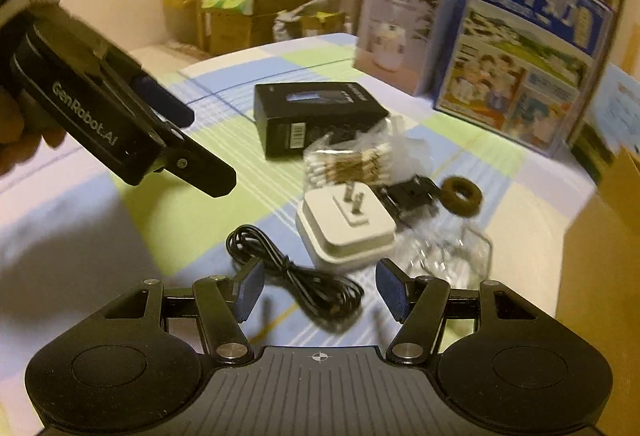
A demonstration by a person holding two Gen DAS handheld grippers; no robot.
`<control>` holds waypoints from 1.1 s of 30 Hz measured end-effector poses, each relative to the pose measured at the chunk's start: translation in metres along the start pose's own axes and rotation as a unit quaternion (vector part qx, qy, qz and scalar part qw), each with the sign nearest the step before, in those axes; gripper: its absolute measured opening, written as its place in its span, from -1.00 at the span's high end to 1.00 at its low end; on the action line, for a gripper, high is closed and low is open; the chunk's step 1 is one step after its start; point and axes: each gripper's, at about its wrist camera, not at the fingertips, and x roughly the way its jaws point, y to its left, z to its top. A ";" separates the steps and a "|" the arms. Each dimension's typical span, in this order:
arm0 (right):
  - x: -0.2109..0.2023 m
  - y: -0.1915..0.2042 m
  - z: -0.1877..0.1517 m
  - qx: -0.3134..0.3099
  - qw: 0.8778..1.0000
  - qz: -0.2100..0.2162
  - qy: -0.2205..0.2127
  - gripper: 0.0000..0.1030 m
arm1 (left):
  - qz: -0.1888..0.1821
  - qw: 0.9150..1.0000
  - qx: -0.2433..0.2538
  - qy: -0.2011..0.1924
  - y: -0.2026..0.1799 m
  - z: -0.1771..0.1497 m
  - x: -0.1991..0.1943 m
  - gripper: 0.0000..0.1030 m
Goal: Organize objects
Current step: 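Grasp the coiled black cable with the right tool, then grasp the white plug adapter with the left tool while the right tool holds the cable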
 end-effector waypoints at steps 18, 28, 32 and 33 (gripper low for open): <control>0.003 0.017 -0.007 0.018 0.997 0.043 0.069 0.70 | 0.000 1.000 -0.012 0.019 0.009 0.001 0.013 -0.74; 0.008 0.015 -0.006 0.073 0.995 0.041 0.061 0.78 | -0.008 1.000 -0.010 0.013 0.006 0.003 0.015 -0.74; -0.008 -0.001 -0.013 0.137 0.987 0.005 0.080 0.79 | -0.026 1.000 0.001 0.009 -0.005 0.007 0.018 -0.71; -0.013 -0.007 -0.017 0.159 0.984 -0.011 0.080 0.79 | -0.031 0.999 0.007 0.009 -0.009 0.008 0.020 -0.66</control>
